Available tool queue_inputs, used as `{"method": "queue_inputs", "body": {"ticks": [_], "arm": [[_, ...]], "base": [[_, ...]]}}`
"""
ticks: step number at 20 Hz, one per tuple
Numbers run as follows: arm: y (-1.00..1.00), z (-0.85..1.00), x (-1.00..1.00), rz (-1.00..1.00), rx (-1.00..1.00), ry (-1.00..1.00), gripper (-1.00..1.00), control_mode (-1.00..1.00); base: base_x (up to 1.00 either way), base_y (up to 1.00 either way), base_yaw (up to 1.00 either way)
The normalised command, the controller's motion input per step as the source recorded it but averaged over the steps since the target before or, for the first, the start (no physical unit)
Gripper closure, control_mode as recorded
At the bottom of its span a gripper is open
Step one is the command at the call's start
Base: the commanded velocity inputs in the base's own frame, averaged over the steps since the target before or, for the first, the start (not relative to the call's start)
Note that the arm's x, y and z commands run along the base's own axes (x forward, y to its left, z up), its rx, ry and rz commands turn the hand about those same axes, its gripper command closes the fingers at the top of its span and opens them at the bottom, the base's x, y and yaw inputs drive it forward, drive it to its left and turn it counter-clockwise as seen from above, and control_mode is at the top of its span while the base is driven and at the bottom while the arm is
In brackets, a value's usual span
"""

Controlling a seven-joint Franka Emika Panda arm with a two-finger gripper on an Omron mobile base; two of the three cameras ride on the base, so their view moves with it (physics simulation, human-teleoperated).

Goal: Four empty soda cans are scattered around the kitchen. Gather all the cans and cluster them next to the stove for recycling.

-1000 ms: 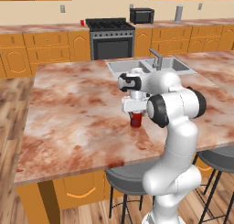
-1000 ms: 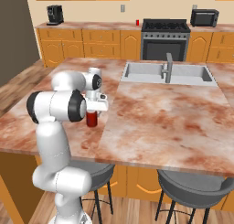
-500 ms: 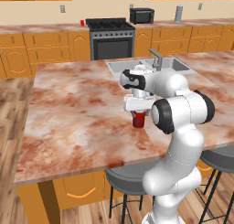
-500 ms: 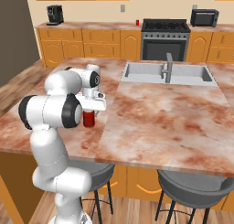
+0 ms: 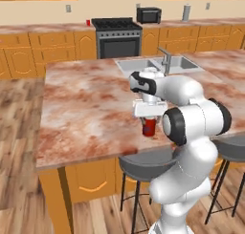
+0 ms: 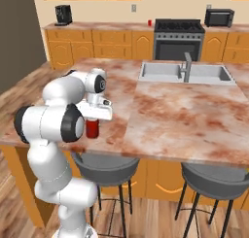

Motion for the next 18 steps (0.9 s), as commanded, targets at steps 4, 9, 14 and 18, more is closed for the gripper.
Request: {"method": "queue_inputs", "body": {"ticks": [4, 9, 14, 18], "arm": [[0.00, 0.00, 0.00, 0.00, 0.00, 0.00, 1.00, 1.00], [0.00, 0.00, 0.00, 0.00, 0.00, 0.00, 1.00, 1.00], [0.00, 0.00, 0.00, 0.00, 0.00, 0.00, 1.00, 1.00], [0.00, 0.00, 0.00, 0.00, 0.00, 0.00, 1.00, 1.00]], "base": [[-0.79, 1.00, 0.04], [-0.52, 1.00, 0.15], [-0.06, 1.00, 0.04], [0.03, 1.00, 0.00]]}}
